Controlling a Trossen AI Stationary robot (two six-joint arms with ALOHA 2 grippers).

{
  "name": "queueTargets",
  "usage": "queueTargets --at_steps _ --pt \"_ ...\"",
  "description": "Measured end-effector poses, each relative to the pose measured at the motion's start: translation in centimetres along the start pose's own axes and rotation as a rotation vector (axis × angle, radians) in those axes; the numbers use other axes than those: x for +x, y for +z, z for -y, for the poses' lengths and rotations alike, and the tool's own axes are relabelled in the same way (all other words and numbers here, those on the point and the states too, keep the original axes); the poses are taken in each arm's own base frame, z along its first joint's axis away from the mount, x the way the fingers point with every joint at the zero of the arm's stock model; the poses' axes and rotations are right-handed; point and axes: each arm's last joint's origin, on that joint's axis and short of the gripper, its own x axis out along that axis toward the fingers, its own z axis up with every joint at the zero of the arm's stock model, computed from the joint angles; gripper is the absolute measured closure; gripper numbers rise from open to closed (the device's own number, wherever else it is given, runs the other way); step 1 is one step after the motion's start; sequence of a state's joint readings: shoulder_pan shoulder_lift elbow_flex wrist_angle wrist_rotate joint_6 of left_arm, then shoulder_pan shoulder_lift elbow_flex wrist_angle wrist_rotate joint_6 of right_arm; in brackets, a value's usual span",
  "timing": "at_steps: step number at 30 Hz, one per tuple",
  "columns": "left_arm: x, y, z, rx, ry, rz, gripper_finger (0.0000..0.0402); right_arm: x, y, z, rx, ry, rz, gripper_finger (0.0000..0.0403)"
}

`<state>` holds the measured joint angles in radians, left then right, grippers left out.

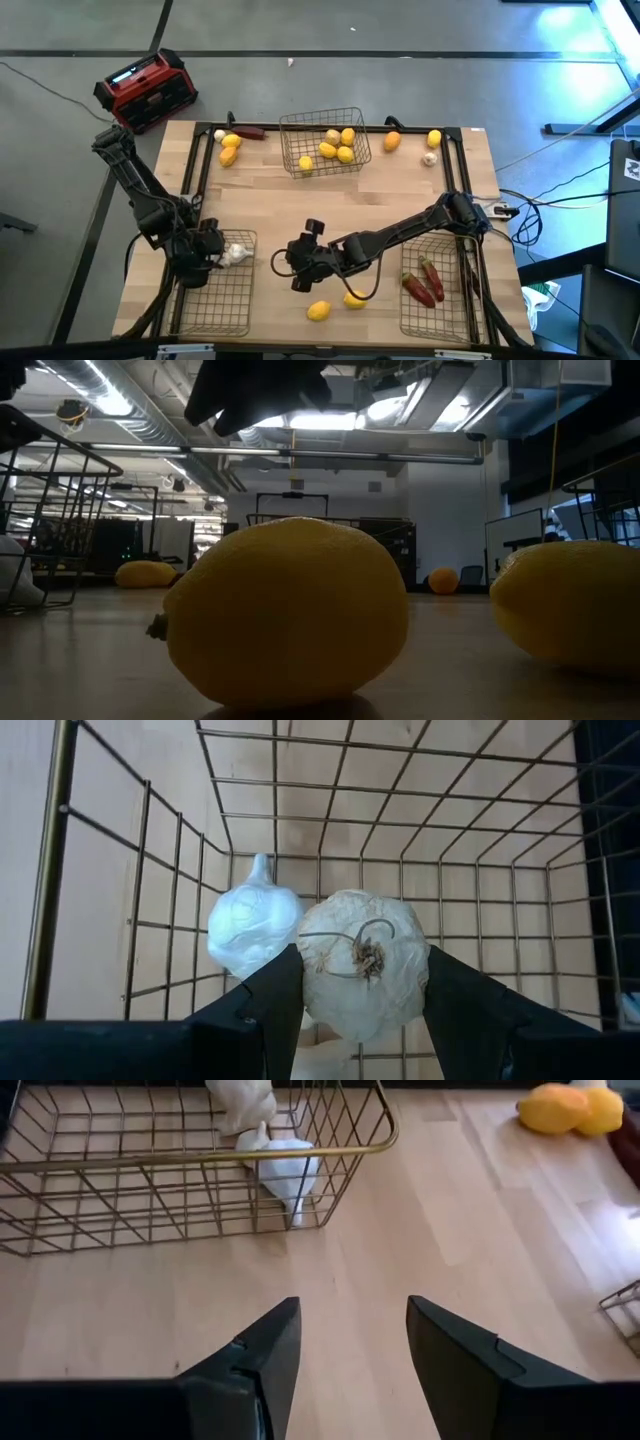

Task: Sort produce into baskets
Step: Put the garlic into the bottom left wire basket

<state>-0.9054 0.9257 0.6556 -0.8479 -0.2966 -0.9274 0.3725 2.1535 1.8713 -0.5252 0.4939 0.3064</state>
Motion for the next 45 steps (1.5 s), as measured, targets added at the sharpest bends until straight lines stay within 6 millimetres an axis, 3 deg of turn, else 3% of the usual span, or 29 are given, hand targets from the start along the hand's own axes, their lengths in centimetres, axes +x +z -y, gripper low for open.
queueTargets --at_steps 9,15,30,45 --pt "0.4 0.0 0.3 0.017 -0.014 0.065 0.0228 0.0 0.6 0.2 -0.013 0.017 0.036 0.0221" --pt "1.2 -0.8 -0.1 0.073 0.001 0.034 0.0228 0.0 0.6 0.1 0.069 0.037 0.04 0.0221" --pt "3.3 -2.4 -0.9 0.029 0.02 -0.049 0.0228 0.3 0.2 -0.3 0.065 0.027 0.031 0.0221" --pt "3.3 -2.2 -0.8 0.058 0.025 -0.028 0.0228 0.3 0.2 -0.3 0.054 0.027 0.031 0.0221"
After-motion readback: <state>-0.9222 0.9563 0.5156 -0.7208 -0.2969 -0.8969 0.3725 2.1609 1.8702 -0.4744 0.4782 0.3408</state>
